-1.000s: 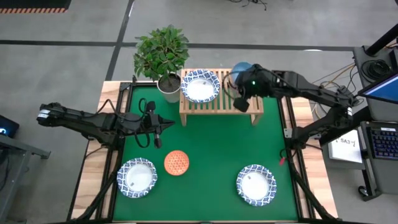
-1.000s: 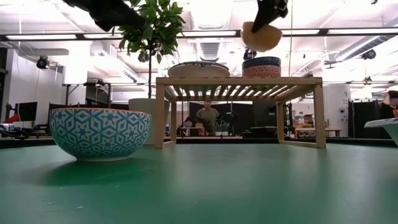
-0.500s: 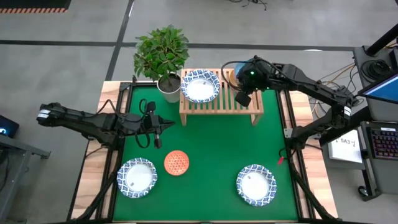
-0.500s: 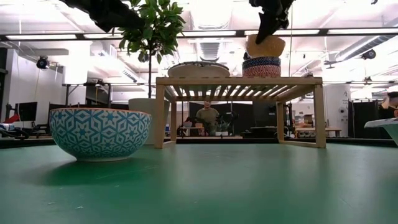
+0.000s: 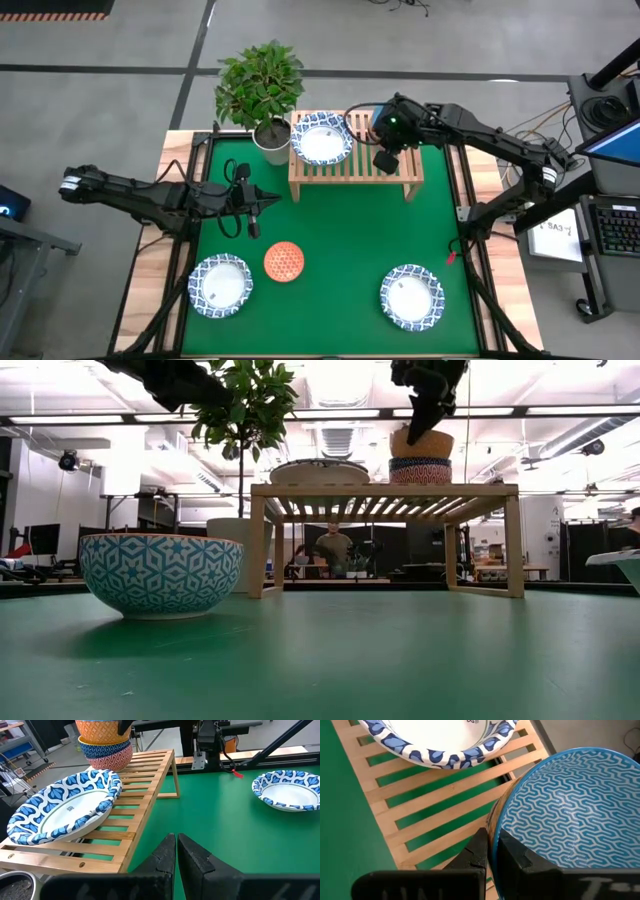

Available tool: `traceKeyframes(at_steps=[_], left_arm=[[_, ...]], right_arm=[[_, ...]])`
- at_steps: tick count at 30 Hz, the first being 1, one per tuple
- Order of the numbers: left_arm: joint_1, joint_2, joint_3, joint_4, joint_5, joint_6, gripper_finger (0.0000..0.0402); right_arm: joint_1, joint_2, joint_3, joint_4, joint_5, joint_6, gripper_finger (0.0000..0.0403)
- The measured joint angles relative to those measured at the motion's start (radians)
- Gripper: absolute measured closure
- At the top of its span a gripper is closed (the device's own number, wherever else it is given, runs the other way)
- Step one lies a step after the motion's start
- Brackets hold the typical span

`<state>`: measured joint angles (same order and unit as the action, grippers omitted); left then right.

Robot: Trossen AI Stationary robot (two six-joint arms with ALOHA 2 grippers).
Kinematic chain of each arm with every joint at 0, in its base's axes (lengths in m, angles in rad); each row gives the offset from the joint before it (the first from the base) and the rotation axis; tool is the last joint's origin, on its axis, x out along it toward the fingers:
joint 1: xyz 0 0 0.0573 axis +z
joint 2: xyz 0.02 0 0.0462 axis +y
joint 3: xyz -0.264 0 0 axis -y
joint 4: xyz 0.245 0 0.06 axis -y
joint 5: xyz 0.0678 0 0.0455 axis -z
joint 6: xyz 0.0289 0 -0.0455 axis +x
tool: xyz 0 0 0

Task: Place and stack bowls onto a shelf
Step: Stack the orange patterned bowl on top of the blue patterned bowl on the shelf

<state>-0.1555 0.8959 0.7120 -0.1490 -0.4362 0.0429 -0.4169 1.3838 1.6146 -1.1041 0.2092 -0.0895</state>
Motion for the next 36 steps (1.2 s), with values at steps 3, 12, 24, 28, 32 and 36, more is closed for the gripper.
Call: traceKeyframes(at_steps=[3,12,24,28,32,36], left_arm=[[0.0,0.0,0.0,0.0,0.0,0.0,0.0402],[0.0,0.0,0.0,0.0,0.0,0.0,0.0402],[0.0,0.0,0.0,0.0,0.0,0.0,0.0402],[0.0,0.0,0.0,0.0,0.0,0.0,0.0402],[0.0,0.0,0.0,0.0,0.0,0.0,0.0402],[0.0,0.0,0.0,0.0,0.0,0.0,0.0402]], right_arm=[[-0.001,0.0,0.0,0.0,0.0,-0.001,0.039],[-0.004,0.002,0.0,0.001,0.09,-0.001,0.039],[-0.003,0.038,0.0,0.011,0.09,-0.002,0.0363],[-0.003,0.04,0.0,0.012,0.107,-0.003,0.0326],[-0.003,0.03,0.0,0.01,0.109,-0.005,0.0301],[-0.003,0.003,0.0,0.01,0.107,0.001,0.0295]])
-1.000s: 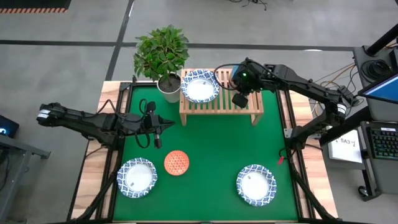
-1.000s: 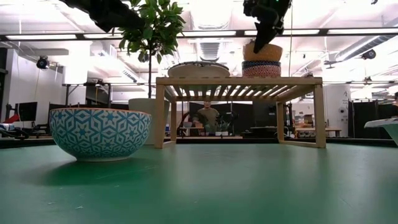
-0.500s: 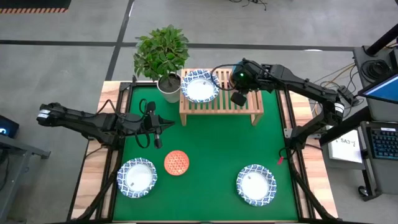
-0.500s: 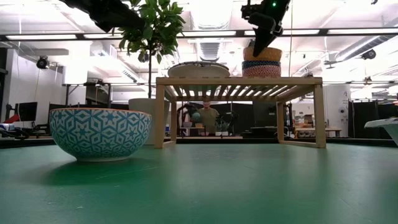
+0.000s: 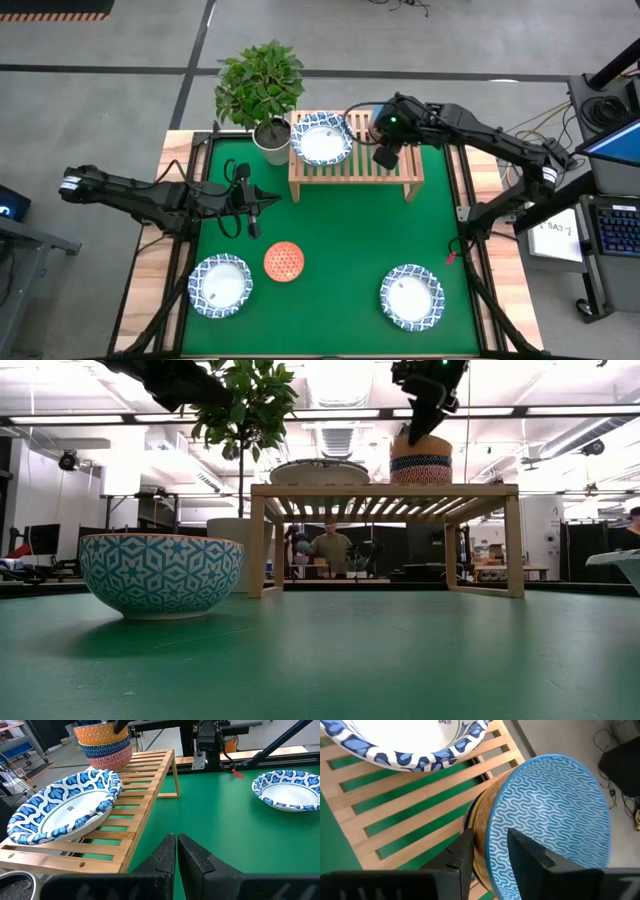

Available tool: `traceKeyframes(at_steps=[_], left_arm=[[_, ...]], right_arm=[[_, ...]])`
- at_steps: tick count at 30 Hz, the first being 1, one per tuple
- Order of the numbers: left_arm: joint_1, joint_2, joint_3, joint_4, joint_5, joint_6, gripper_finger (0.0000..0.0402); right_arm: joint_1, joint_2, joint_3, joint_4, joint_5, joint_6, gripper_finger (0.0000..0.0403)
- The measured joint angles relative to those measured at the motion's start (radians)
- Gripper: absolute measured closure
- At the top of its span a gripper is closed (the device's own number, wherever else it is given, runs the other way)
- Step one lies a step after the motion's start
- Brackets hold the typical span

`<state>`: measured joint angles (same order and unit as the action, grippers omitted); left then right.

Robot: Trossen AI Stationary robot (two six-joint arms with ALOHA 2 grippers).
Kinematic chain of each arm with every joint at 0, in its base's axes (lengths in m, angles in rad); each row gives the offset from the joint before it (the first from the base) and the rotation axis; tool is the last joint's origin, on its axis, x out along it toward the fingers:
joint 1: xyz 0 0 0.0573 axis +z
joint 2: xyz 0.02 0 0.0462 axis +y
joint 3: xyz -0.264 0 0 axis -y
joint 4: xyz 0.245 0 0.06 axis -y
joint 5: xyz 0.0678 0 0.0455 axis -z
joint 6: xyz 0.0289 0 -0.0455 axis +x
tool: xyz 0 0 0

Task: Place and stack bowls onto a shelf
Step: Stack the orange patterned bowl on top of the blue patterned bowl on the shelf

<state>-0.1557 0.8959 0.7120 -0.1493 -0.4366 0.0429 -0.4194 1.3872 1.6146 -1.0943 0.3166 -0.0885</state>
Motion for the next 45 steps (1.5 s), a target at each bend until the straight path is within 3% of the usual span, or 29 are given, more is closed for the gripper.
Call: traceKeyframes(at_steps=[13,23,45], left_arm=[[0.0,0.0,0.0,0.0,0.0,0.0,0.0402],[0.0,0.0,-0.001,0.0,0.0,0.0,0.0402],[0.0,0.0,-0.002,-0.001,0.0,0.0,0.0402]], right_arm=[[0.003,-0.078,0.0,0.101,-0.01,0.053,0.0304],[0.0,-0.061,-0.03,0.381,-0.01,0.011,0.0389],[-0.039,-0.011,-0.143,0.408,-0.003,0.059,0.0394]])
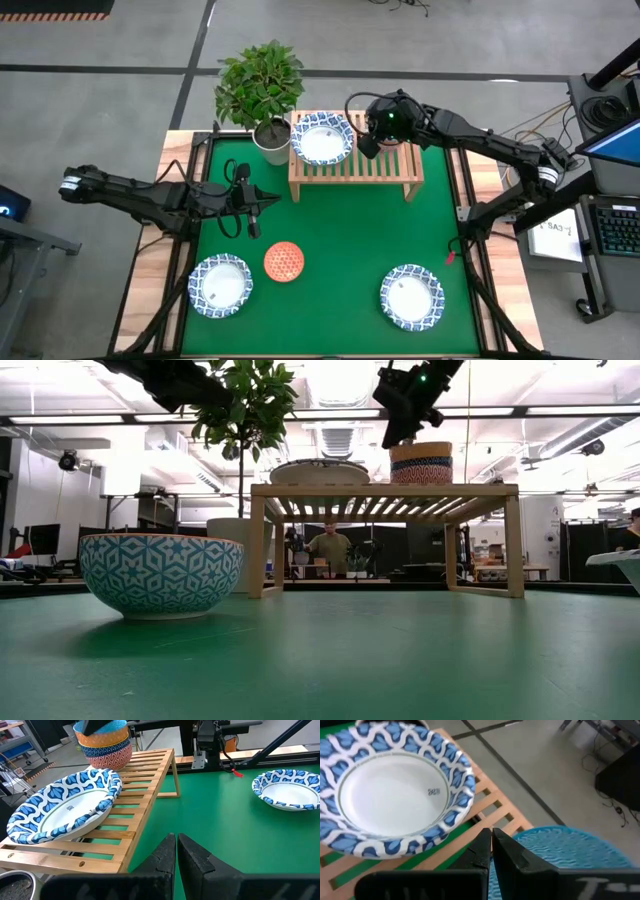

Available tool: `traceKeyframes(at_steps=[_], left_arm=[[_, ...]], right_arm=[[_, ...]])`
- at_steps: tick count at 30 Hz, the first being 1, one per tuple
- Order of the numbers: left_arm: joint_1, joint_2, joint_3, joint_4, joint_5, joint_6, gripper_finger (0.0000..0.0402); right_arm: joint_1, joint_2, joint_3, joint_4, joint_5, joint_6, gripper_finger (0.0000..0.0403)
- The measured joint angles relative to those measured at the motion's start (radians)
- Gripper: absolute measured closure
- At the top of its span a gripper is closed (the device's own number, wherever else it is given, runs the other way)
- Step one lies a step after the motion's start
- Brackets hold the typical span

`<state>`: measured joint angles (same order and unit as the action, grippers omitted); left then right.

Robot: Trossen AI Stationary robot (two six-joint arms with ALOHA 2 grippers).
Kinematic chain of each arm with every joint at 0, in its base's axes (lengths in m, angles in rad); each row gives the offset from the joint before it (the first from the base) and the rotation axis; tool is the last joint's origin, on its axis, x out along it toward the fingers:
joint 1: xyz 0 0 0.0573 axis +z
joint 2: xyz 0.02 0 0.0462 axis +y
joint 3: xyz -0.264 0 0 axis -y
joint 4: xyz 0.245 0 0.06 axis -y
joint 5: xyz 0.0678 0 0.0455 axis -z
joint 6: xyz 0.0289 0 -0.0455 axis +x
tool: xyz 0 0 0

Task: Place and stack bowls onto a shelf
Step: Stack the orange patterned bowl on top of the blue patterned bowl on the shelf

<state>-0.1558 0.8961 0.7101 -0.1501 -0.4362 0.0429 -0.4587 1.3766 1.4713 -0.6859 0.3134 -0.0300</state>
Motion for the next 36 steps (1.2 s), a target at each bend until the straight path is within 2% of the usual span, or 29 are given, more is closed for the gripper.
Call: traceKeyframes(at_steps=[10,20,36], left_arm=[[0.0,0.0,0.0,0.0,0.0,0.0,0.0402],[0.0,0.0,0.0,0.0,0.0,0.0,0.0402],[0.0,0.0,0.0,0.0,0.0,0.0,0.0402]], right_arm=[[0.0,-0.02,-0.008,0.041,0.002,0.003,0.0394],[-0.077,-0.035,-0.012,0.063,0.003,0.029,0.0394],[-0.1,-0.014,-0.039,0.119,0.001,0.012,0.0394]])
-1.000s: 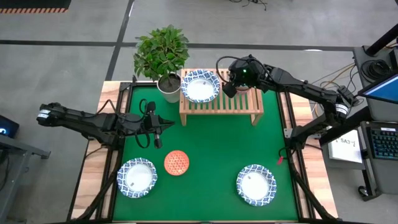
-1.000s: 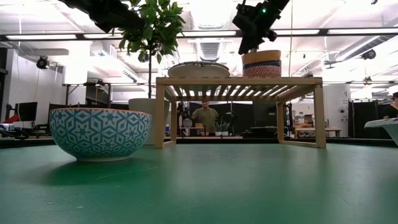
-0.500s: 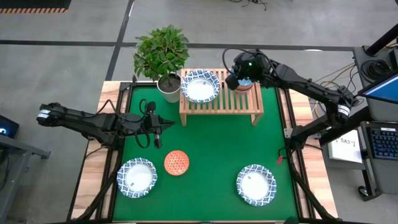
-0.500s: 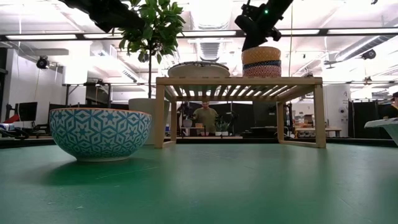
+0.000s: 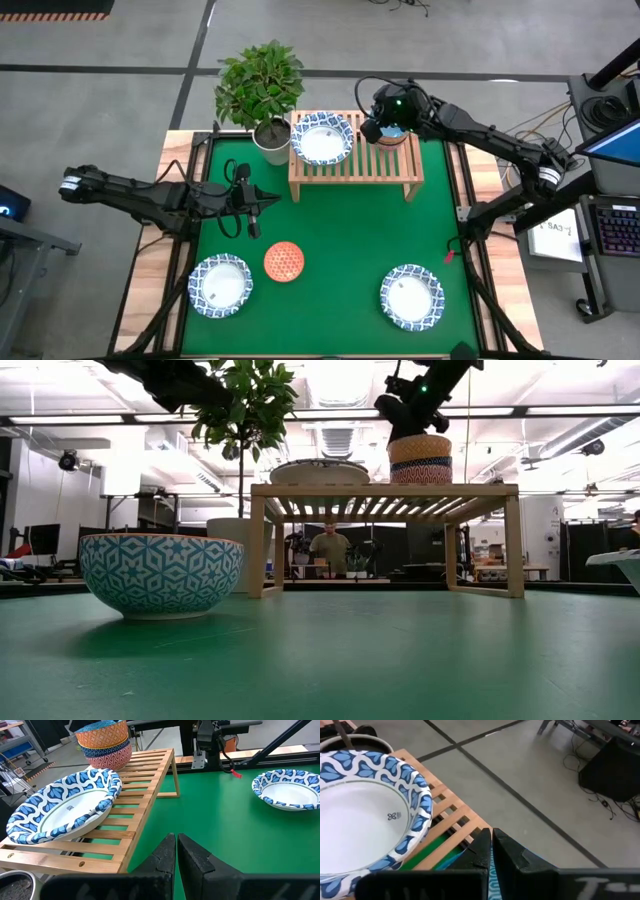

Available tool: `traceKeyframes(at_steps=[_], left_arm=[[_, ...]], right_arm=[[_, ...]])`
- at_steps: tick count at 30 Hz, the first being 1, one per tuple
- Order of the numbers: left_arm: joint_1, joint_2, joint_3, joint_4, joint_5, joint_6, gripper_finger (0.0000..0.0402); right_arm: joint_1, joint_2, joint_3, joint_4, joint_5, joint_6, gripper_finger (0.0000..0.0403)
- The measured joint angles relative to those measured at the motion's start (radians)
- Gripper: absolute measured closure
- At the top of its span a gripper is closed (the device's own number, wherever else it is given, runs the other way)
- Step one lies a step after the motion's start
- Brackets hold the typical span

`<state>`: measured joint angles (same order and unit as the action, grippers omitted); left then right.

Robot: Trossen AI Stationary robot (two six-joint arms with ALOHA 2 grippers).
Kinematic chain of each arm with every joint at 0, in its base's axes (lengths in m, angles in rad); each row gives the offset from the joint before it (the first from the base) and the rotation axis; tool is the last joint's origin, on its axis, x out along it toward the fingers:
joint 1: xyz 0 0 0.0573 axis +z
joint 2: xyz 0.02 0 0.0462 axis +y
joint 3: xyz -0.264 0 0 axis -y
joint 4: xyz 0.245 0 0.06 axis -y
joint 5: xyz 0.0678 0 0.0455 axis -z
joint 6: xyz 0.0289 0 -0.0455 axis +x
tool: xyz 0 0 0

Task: Place and stack bowls onto a shelf
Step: Stack the orange patterned bowl on top of the blue patterned bowl on the shelf, then stack the white patterned bowl on top of the white patterned bowls on the shelf

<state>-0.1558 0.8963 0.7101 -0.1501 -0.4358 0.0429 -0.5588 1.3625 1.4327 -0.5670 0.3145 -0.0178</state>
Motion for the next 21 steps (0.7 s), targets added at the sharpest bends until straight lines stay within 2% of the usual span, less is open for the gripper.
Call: traceKeyframes(at_steps=[5,9,16,21], left_arm=[[0.0,0.0,0.0,-0.001,0.0,0.0,0.0402],[0.0,0.0,0.0,-0.009,0.0,-0.004,0.0402],[0.0,0.0,0.0,-0.01,0.001,-0.07,0.0402],[-0.001,0.0,0.0,-0.071,0.022,-0.243,0.0402]], right_arm=[[0.0,-0.013,0.0,0.003,0.0,0.001,0.0394],[0.045,-0.094,0.0,0.002,-0.005,0.018,0.0394],[0.241,-0.244,-0.093,0.003,-0.067,0.029,0.0394],[0.429,-0.354,-0.248,0.055,-0.093,0.031,0.0394]])
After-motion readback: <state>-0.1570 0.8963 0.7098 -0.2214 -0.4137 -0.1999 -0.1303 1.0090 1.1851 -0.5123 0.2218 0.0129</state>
